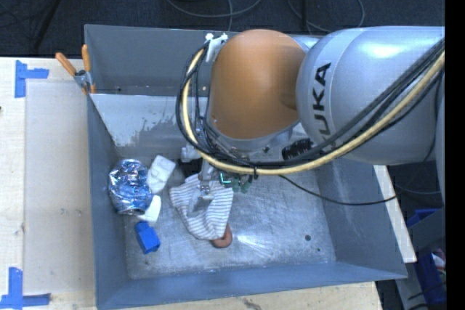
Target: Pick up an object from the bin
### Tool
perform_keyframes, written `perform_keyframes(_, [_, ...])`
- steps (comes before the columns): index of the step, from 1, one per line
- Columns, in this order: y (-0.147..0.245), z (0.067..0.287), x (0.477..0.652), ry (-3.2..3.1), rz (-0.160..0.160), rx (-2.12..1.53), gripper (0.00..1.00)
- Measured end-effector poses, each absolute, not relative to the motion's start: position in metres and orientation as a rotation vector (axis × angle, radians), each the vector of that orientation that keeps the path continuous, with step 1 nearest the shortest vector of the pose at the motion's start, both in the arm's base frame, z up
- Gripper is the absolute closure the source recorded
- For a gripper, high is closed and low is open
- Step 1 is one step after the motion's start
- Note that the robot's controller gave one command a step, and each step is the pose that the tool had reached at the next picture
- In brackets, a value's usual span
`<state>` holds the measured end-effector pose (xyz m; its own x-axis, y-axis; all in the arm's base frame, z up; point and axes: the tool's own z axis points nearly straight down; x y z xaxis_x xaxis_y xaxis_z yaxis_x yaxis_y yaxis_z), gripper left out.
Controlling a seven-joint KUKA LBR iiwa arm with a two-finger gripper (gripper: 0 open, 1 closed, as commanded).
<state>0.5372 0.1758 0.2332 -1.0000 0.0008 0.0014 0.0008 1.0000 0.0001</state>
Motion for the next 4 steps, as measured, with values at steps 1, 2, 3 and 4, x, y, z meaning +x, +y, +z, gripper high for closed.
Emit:
perform_keyframes(1, [0.173,0.194,0.555,-3.15,-0.005,0.017,0.0])
perform_keyframes(2, [0.171,0.181,0.558,-3.147,-0.004,0.02,0.0])
perform_keyframes(3, [0.131,0.079,0.518,-3.122,0.0,0.197,1.0])
perform_keyframes(4, [0.131,0.079,0.519,-3.123,0.0,0.196,1.0])
